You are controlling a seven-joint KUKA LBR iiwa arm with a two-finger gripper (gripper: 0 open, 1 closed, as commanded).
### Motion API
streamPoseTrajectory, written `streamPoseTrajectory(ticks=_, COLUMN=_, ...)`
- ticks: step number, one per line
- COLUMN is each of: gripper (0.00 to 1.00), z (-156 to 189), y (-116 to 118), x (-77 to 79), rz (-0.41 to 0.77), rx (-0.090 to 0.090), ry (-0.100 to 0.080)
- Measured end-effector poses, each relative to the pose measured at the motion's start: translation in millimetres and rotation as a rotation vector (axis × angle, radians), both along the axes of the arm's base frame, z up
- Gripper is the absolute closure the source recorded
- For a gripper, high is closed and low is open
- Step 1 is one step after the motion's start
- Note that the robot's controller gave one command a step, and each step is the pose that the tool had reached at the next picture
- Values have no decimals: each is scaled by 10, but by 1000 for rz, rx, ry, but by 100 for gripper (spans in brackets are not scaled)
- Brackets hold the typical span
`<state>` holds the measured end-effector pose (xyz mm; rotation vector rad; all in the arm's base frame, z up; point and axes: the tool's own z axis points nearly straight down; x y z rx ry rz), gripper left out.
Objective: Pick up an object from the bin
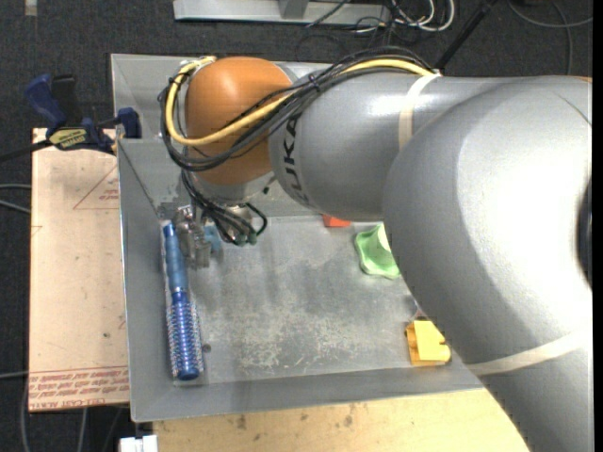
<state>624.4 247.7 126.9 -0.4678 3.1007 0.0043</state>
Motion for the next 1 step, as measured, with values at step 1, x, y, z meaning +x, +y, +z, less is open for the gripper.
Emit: streamPoseTrajectory(ticks=1, gripper=100, z=1608, y=-485, x=91, rz=66, rx=0, ry=-9)
